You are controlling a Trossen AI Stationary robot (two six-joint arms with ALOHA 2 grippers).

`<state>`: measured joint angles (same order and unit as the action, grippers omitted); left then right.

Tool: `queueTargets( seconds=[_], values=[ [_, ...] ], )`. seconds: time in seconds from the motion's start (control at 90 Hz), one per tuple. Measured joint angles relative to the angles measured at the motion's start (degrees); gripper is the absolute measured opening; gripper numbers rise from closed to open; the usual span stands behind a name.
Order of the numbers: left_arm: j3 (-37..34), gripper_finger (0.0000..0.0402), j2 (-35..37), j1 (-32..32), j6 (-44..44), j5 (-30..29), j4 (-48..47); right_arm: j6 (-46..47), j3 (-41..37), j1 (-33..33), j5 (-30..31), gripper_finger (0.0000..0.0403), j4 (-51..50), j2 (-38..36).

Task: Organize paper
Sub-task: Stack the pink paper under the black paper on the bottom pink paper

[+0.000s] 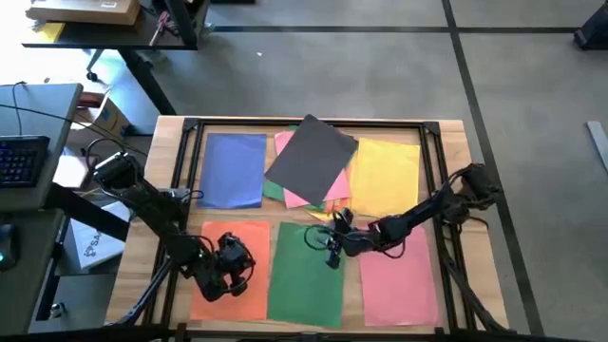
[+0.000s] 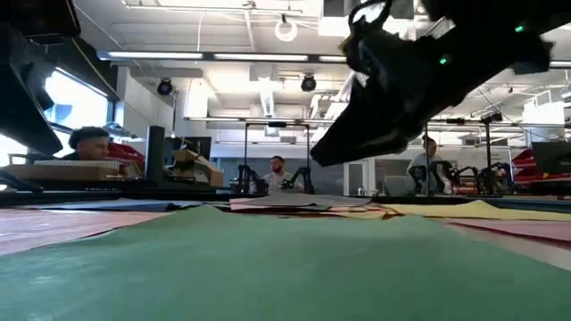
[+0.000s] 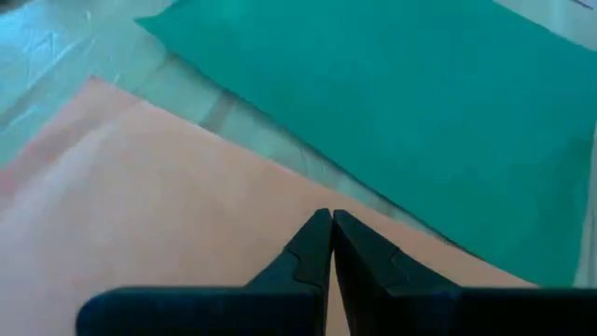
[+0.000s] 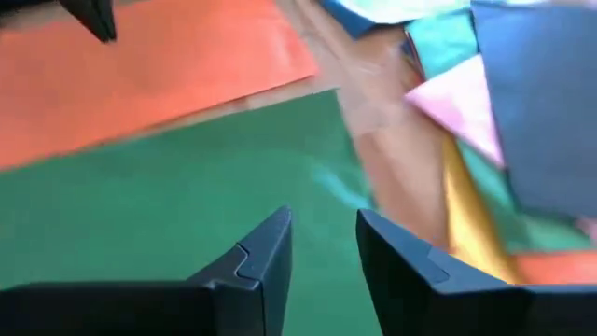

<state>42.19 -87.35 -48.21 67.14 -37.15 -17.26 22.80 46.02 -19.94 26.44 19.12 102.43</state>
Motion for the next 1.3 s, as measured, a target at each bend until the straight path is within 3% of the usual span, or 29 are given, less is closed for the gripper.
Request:
queueTargets(
  seconds=[0.278, 0.556, 0.756, 1.033, 1.178, 1.3],
  values=[
    [0.0, 0.0, -0.1, 1.2, -0.4, 0.3, 0.0, -21.1, 4.6, 6.9, -7.1, 0.0109, -0.7, 1.0],
    [0.0, 0.0, -0.1, 1.6, -1.8, 0.5, 0.2, -37.8, 17.6, 11.5, -8.4, 0.0109, -10.3, 10.7],
    [-0.2, 0.0, -0.2, 1.6, -2.2, 0.5, 0.0, -42.9, 23.1, 14.6, -11.0, 0.0109, -13.3, 15.7],
    [-0.2, 0.0, -0.2, 1.6, -2.9, 0.5, 0.0, -47.1, 23.7, 17.6, -12.3, 0.0114, -13.6, 18.4],
    [-0.2, 0.0, -0.2, 1.6, -2.9, 0.5, 0.0, -48.5, 23.9, 17.8, -12.2, 0.0152, -12.7, 20.1],
    [-0.2, 0.0, -0.2, 1.6, -2.9, 0.8, 0.0, -47.7, 24.0, 17.6, -7.5, 0.0196, -11.2, 21.9]
  ],
)
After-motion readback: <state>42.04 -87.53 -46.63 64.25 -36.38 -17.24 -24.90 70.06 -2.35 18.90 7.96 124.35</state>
